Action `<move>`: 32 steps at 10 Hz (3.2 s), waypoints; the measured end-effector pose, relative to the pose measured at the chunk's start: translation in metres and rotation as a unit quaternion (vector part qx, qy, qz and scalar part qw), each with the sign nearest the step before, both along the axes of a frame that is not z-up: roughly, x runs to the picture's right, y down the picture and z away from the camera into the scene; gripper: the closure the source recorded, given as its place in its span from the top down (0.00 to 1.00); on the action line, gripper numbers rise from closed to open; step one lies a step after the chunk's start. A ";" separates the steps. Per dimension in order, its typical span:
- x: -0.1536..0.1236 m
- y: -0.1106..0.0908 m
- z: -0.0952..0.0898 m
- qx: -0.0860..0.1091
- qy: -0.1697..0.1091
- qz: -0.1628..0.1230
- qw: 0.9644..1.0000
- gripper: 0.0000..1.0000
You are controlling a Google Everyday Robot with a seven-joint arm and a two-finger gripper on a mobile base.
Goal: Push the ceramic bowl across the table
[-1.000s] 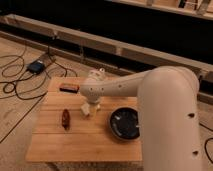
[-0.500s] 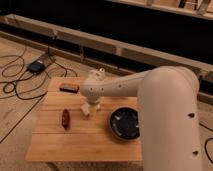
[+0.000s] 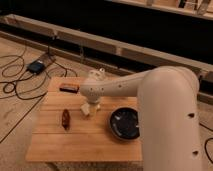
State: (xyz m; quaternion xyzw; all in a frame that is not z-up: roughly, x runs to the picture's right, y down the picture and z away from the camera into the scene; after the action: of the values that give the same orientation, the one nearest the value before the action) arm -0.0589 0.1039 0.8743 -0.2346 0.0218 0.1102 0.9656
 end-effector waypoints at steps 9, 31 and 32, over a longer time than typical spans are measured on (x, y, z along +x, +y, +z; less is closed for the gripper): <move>0.022 0.011 0.037 -0.031 0.068 0.100 0.992 0.80; 0.162 0.121 -0.044 -0.061 0.218 0.213 0.950 0.80; 0.167 0.125 -0.049 -0.061 0.223 0.216 0.949 0.80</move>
State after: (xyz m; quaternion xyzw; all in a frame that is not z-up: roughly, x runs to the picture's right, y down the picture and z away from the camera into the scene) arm 0.1082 0.2287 0.8254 -0.2620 0.1925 0.3641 0.8728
